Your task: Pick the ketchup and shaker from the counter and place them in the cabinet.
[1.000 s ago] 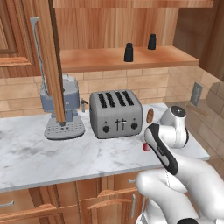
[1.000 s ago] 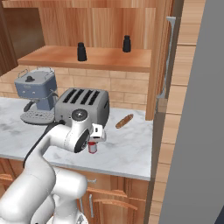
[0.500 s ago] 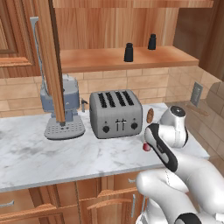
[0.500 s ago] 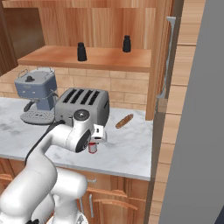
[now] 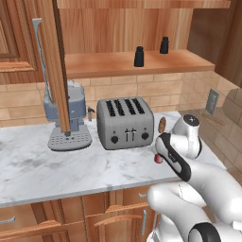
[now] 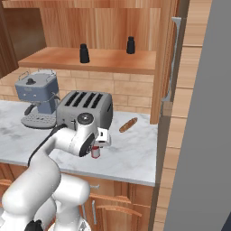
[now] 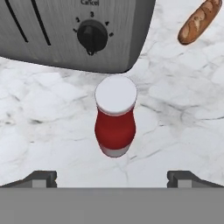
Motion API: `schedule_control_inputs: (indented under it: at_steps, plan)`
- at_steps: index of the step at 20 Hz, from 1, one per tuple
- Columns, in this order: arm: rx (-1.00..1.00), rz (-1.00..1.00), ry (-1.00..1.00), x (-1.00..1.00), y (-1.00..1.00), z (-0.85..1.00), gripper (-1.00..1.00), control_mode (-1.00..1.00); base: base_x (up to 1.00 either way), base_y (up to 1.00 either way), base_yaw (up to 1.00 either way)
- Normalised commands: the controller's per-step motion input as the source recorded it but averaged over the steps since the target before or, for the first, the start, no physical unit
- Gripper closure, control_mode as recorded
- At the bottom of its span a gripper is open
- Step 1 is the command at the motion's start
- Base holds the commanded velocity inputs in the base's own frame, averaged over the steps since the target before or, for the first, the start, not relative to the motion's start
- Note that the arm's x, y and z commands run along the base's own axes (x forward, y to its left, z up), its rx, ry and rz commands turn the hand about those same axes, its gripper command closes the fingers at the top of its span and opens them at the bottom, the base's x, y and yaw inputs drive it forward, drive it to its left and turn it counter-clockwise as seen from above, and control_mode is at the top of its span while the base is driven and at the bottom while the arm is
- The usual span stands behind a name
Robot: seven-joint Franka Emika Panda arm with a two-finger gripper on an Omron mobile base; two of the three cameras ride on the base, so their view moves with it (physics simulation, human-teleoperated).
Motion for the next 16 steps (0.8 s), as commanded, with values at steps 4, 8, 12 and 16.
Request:
schedule_control_inputs:
  at_steps: [4, 8, 12, 16]
  plan:
    - [0.00, 0.00, -0.04, 0.14, 0.00, -0.02, -1.00, -1.00, 0.00, 0.00, 0.00]
    - [0.00, 0.00, -0.02, 0.12, 0.00, -0.09, -1.00, -1.00, 0.00, 0.00, 0.00]
    - [0.00, 0.00, 0.00, 0.13, 0.04, -0.17, -1.00, -1.00, 0.00, 0.00, 0.00]
    - [0.00, 0.00, 0.00, 0.09, 0.05, -0.30, -1.00, -1.00, 0.00, 0.00, 0.00]
